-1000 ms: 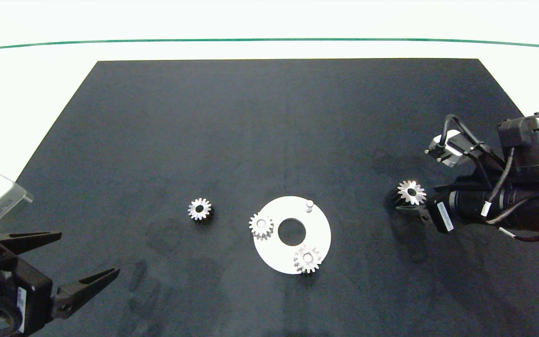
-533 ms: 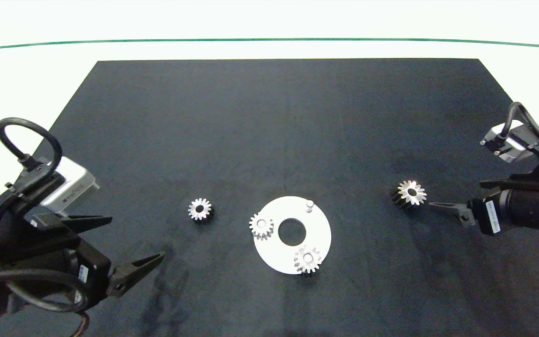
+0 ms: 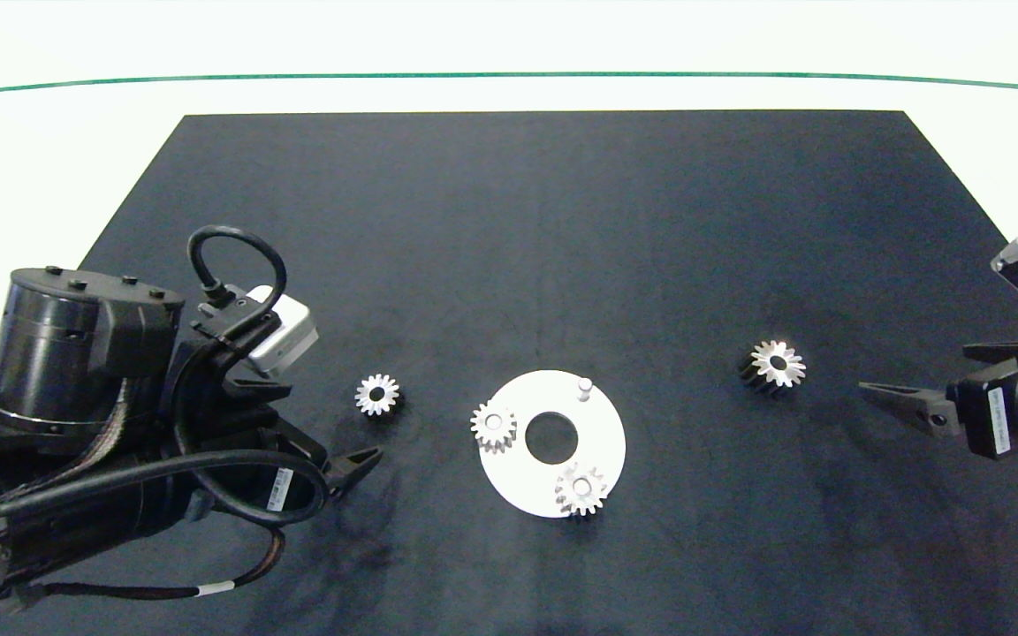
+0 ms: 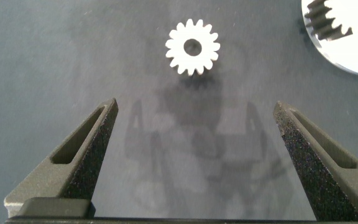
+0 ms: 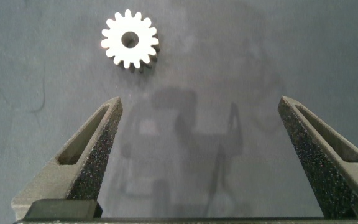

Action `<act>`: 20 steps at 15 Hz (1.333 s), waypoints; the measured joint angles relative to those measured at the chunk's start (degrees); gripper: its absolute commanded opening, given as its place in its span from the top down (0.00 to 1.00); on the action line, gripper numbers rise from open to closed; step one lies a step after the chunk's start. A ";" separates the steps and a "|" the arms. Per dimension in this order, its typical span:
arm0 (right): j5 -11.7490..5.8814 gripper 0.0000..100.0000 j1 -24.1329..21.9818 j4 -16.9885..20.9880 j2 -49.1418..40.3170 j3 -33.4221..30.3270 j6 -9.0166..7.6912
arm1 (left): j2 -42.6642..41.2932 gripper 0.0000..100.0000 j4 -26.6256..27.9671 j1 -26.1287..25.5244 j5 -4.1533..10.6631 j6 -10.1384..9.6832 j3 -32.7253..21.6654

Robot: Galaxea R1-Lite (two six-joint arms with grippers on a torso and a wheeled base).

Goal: Remove an incorrectly installed larger gear and replace it with the correct smaller gear

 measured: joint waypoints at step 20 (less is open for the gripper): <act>0.06 0.00 -0.04 -0.01 -1.57 0.38 0.17 | 15.07 0.08 -7.25 -0.67 2.21 -0.34 -5.38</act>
